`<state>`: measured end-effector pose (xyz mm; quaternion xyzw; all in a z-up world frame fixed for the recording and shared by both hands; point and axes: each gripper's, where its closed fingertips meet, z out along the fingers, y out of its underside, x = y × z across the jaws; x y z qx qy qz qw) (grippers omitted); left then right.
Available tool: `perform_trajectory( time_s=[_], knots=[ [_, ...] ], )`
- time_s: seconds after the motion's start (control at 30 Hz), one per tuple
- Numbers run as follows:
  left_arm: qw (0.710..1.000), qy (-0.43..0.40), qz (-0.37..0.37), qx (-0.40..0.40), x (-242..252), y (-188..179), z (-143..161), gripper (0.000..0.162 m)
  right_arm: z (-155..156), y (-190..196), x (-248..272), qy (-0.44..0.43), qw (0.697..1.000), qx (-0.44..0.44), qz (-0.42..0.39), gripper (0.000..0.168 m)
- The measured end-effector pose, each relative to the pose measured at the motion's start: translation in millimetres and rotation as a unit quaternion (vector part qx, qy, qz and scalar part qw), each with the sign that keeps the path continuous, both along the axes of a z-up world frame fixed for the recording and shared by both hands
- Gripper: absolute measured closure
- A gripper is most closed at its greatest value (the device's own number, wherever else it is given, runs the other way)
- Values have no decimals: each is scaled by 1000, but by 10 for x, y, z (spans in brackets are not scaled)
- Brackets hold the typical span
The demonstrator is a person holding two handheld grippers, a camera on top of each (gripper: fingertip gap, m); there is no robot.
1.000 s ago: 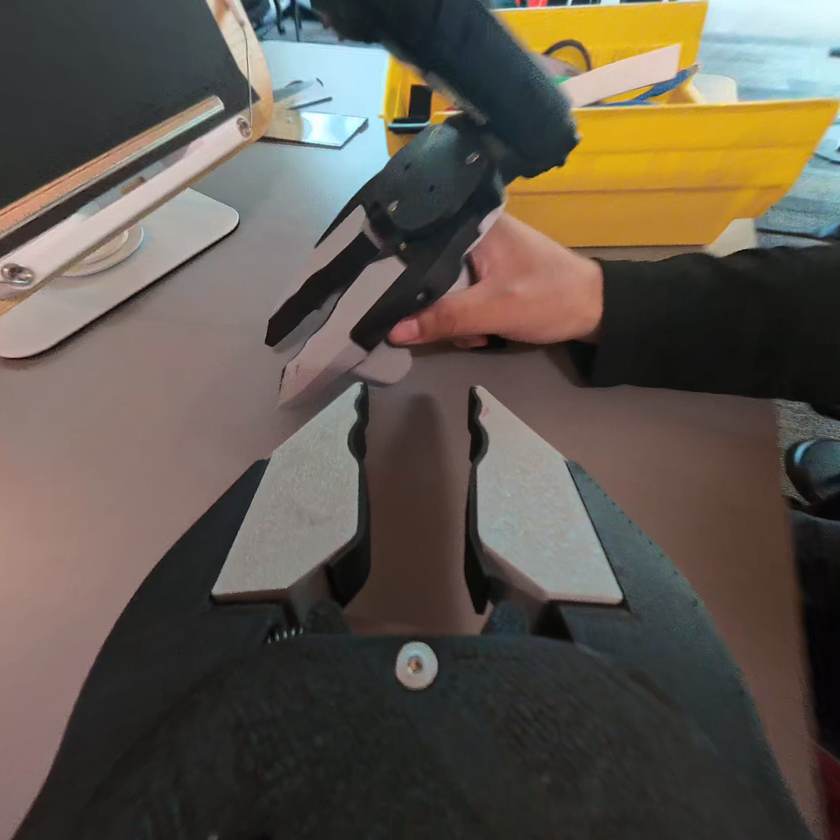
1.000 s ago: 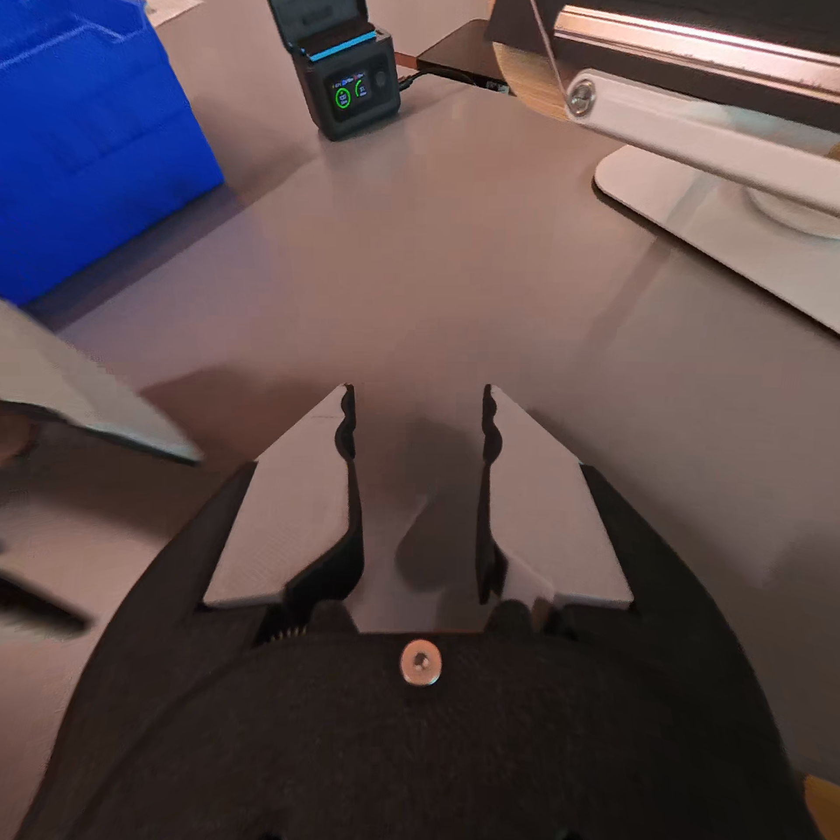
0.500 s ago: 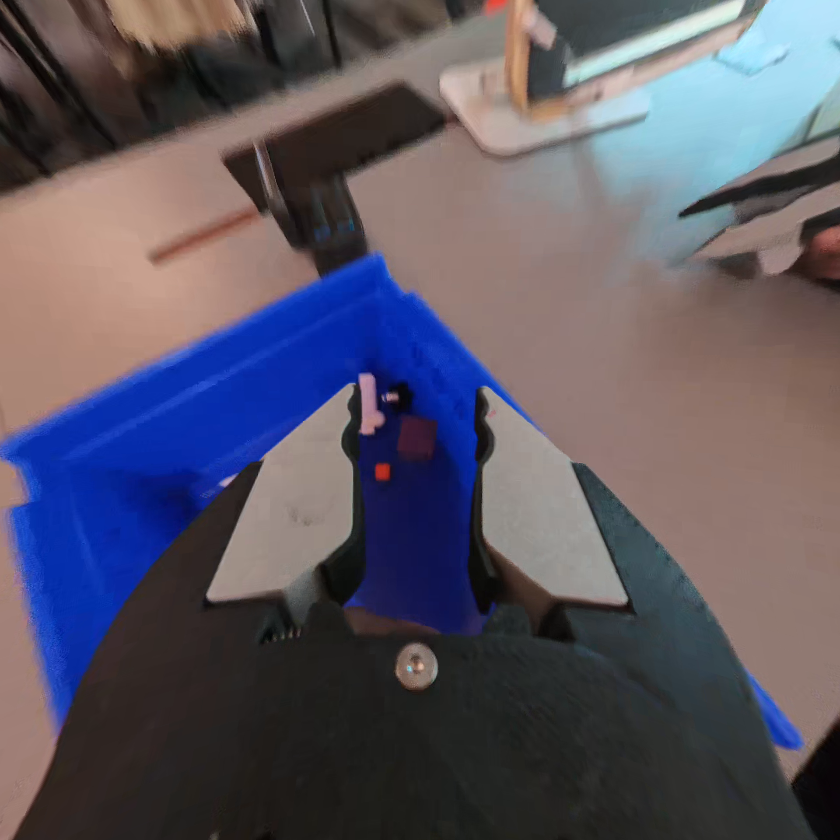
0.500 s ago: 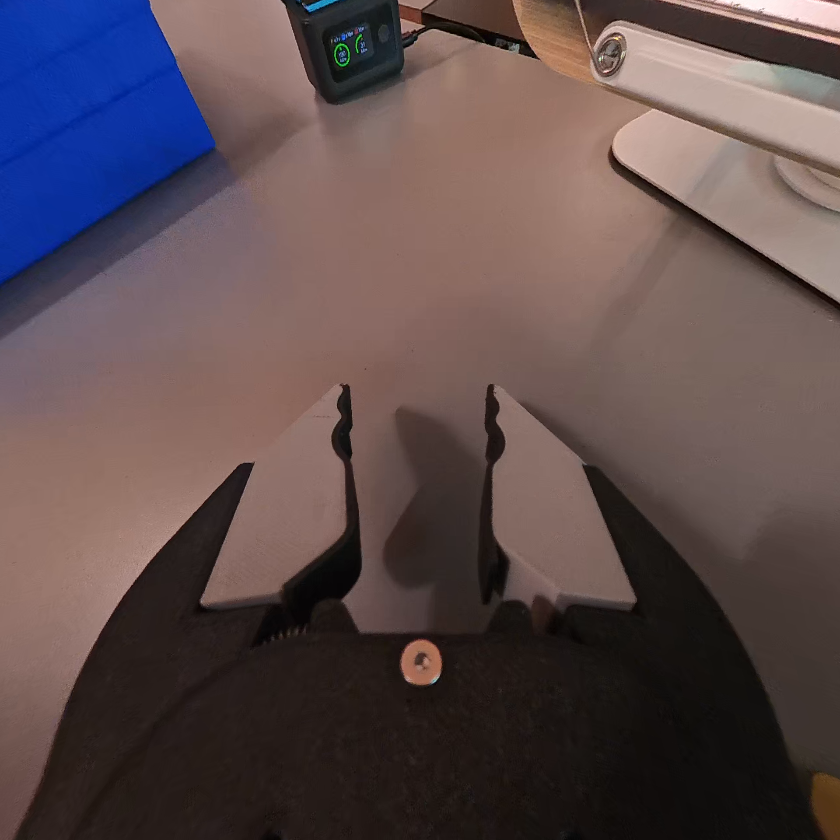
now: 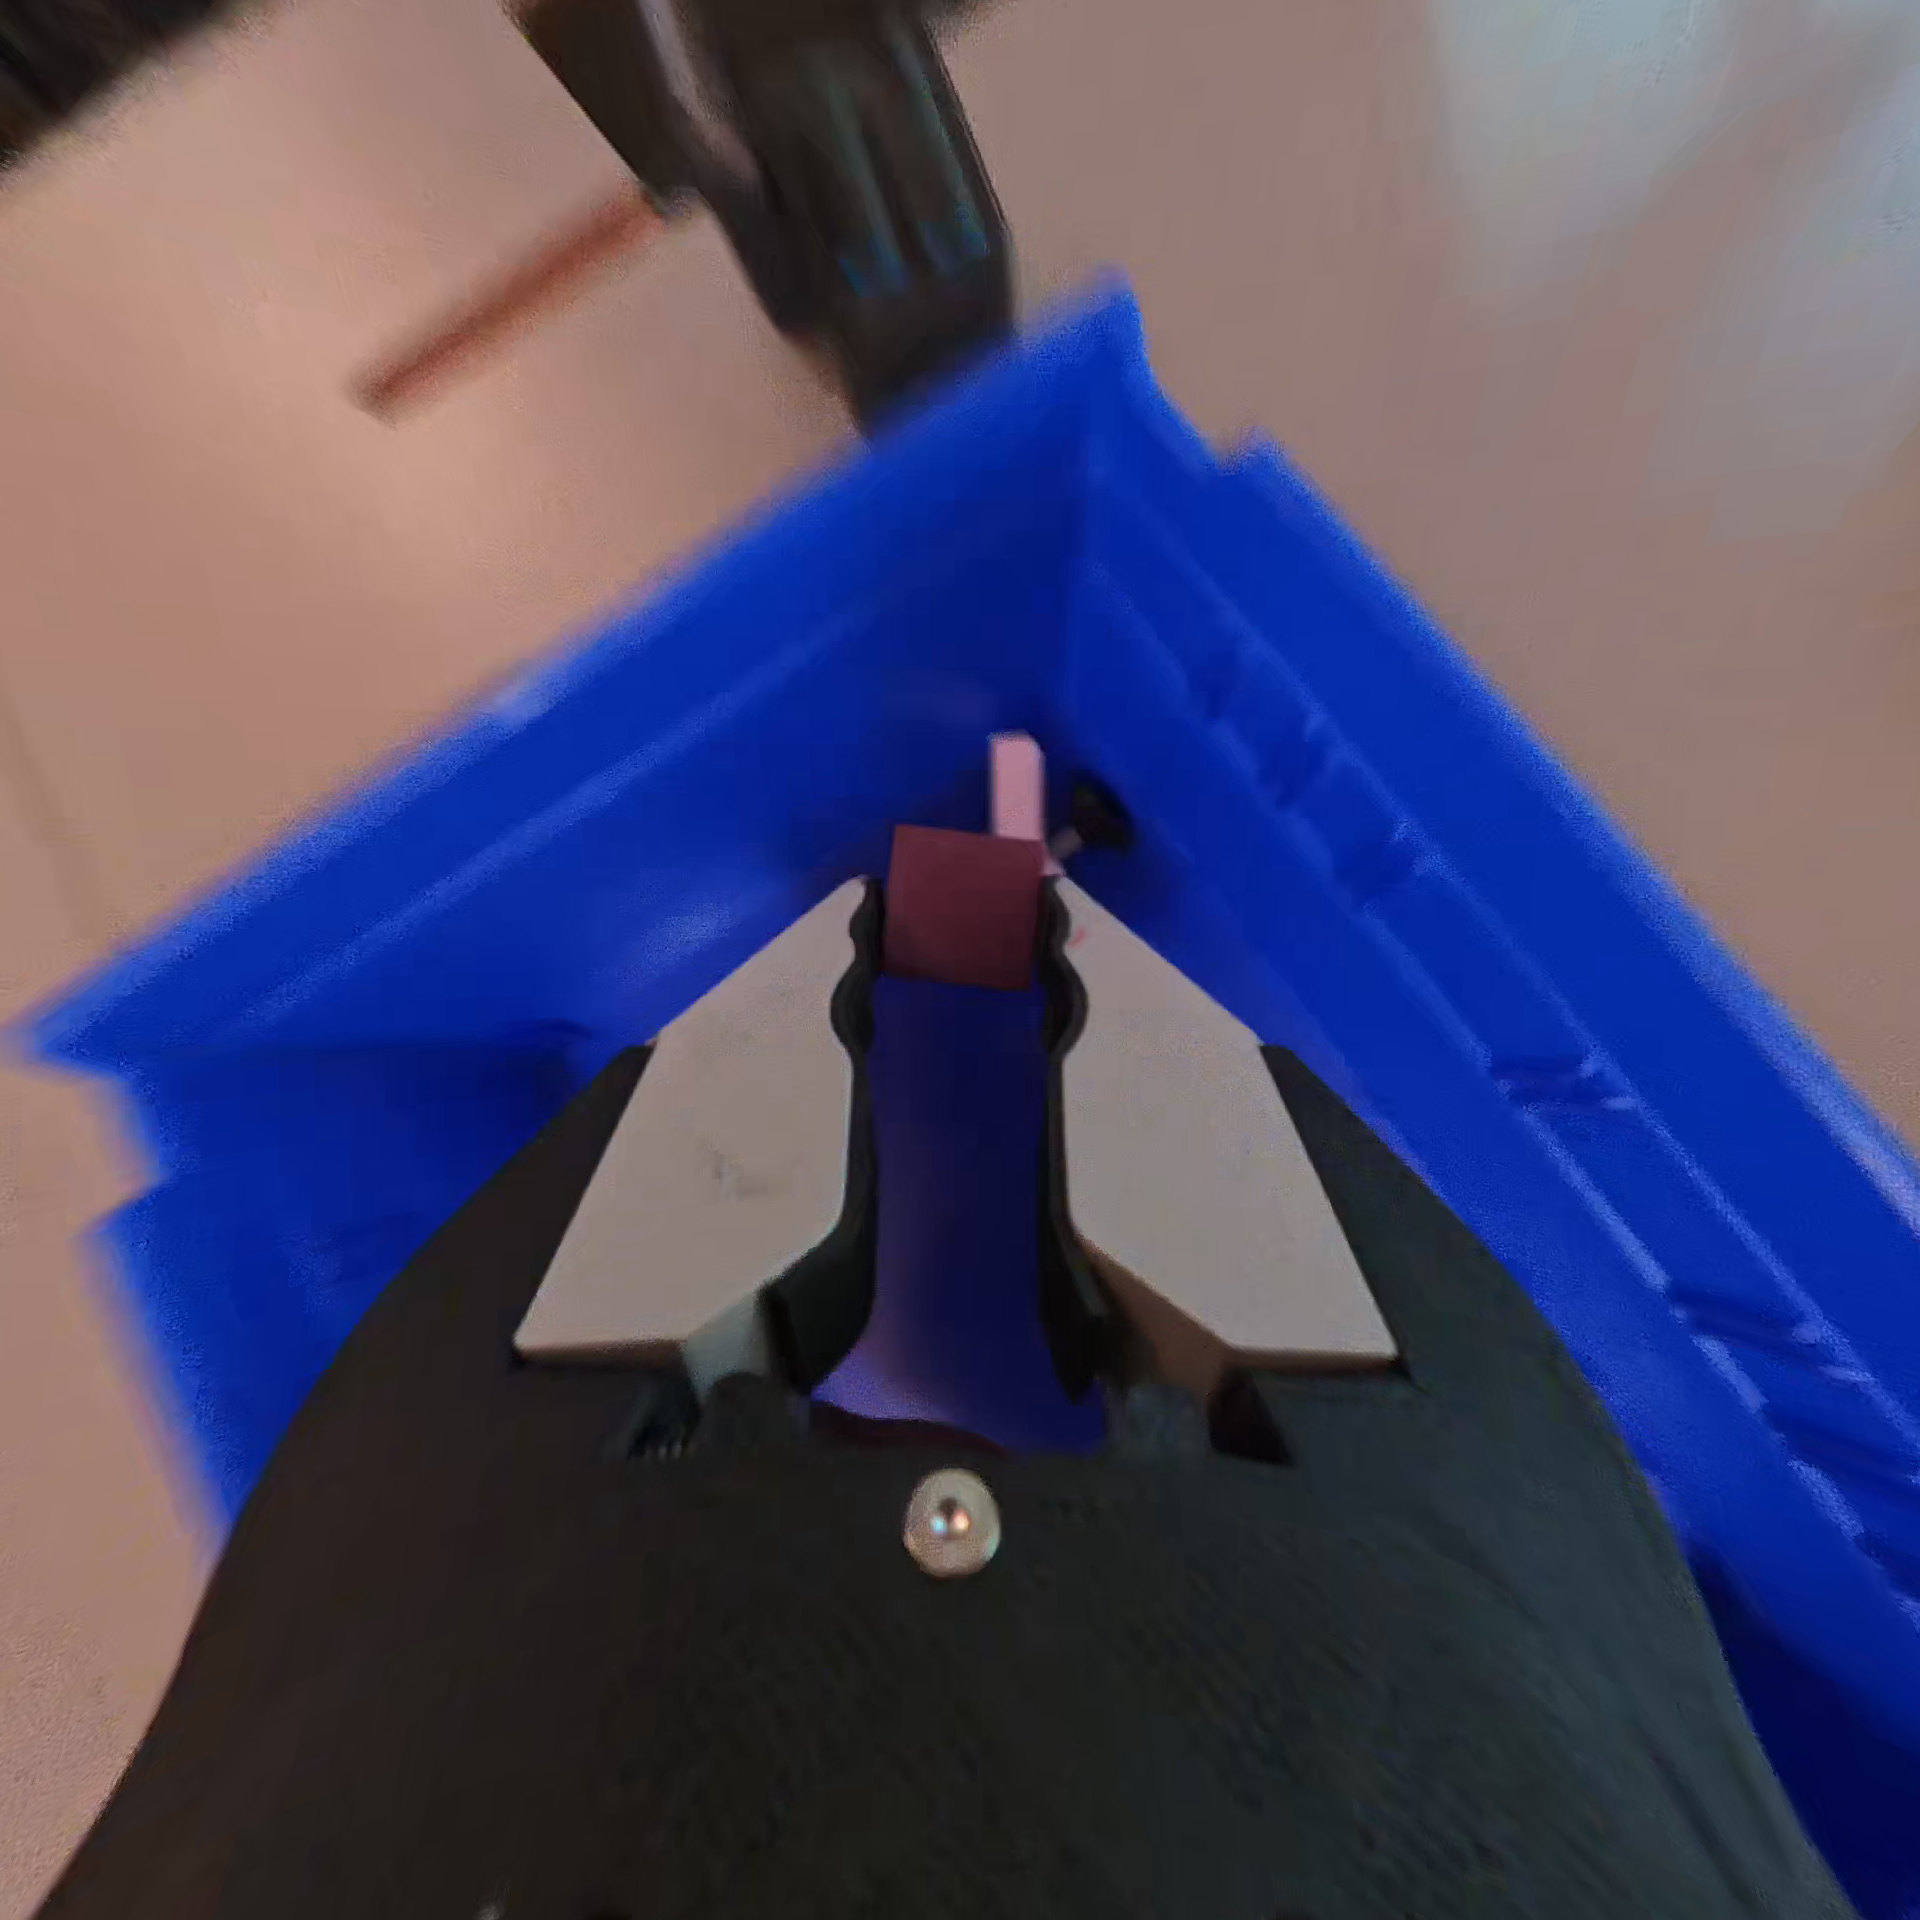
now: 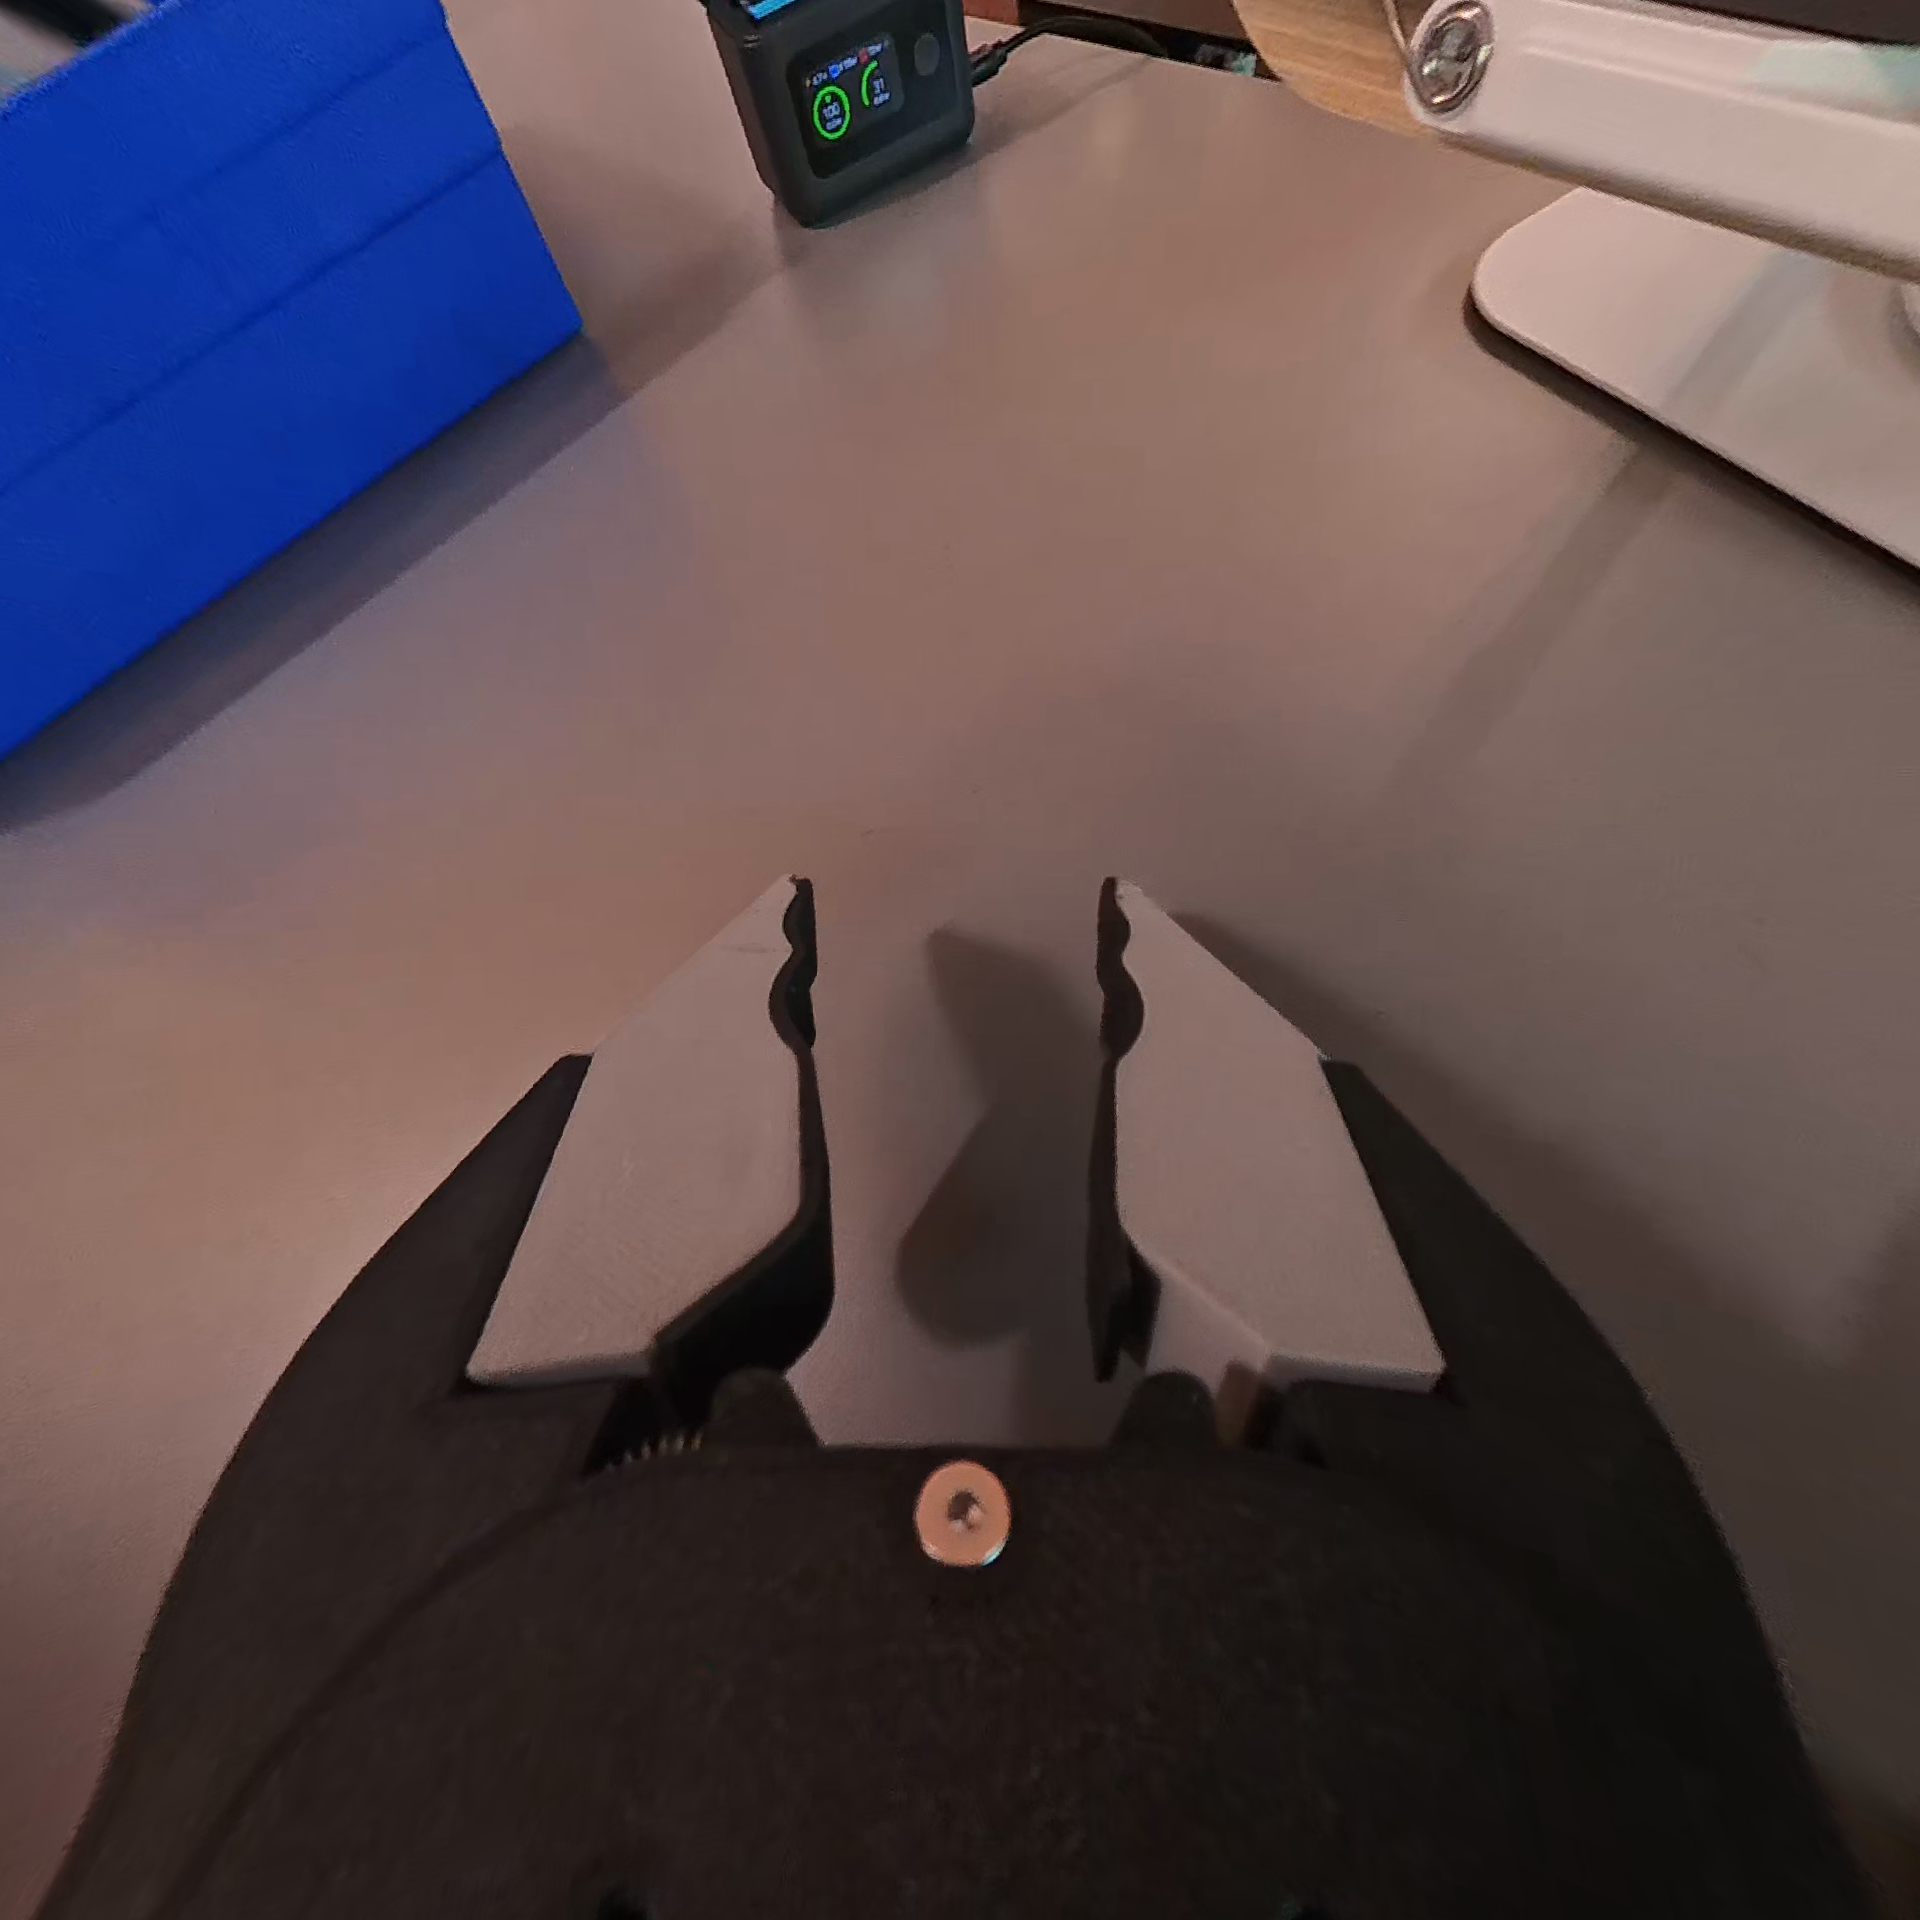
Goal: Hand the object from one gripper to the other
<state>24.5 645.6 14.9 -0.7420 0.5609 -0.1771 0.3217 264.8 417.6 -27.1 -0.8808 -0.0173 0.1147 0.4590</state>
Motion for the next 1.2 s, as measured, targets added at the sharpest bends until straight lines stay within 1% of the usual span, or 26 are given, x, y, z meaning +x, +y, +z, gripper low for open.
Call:
perform_trajectory(
  time_s=[0.07,0.1,0.17,0.23,0.27,0.33,0.4,0.43,0.47,0.53,0.6,0.67,0.73,0.8,0.83,0.9,0.97,1.0,1.07,1.2],
  knots=[
    [995,-89,34,27,-59,116,589,134,2,-10,-24,3,1000,0,7,117],
    [989,-133,43,43,-77,112,892,134,10,-12,-31,3,1000,3,9,117],
    [976,-198,32,79,-50,-59,1414,134,21,-15,-42,0,1000,7,13,117],
    [967,-236,-5,98,99,-408,1746,134,29,-19,-52,-1,1000,10,16,117],
    [962,-249,-26,111,210,-612,1857,134,39,-21,-55,-3,1000,13,17,117],
    [953,-265,-73,128,483,-1075,1961,135,71,-28,-63,-5,1000,24,19,116],
    [945,-280,-131,111,825,-1601,1914,135,122,-39,-75,-2,999,40,23,116],
    [944,-273,-158,102,1002,-1834,1807,134,157,-46,-82,2,998,51,26,116],
    [944,-261,-172,103,1179,-1995,1664,135,199,-56,-89,8,997,64,30,116],
    [949,-230,-175,124,1517,-2140,1311,134,307,-73,-98,26,994,97,36,115],
    [951,-228,-149,145,1801,-2094,1006,134,437,-86,-77,45,989,137,37,115],
    [947,-250,-116,166,2012,-1967,751,134,561,-90,-9,54,982,177,28,116],
    [938,-270,-87,199,2121,-1822,500,134,630,-78,90,40,978,202,18,117],
    [935,-271,-70,220,2182,-1697,247,135,637,-36,168,8,978,208,16,116],
    [938,-252,-76,224,2237,-1670,186,135,633,-8,179,-4,978,209,21,116],
    [925,-266,-78,260,2310,-1639,321,135,630,57,152,-16,977,210,40,116],
    [923,-274,-85,258,2394,-1658,273,135,614,125,103,-14,976,207,61,114],
    [922,-265,-97,267,2434,-1682,241,135,609,152,80,-9,976,205,70,112],
    [906,-281,-114,296,2473,-1757,312,135,627,182,47,5,974,210,83,111],
    [897,-280,-139,312,2498,-1875,301,135,699,175,42,49,969,225,95,108]
  ],
)
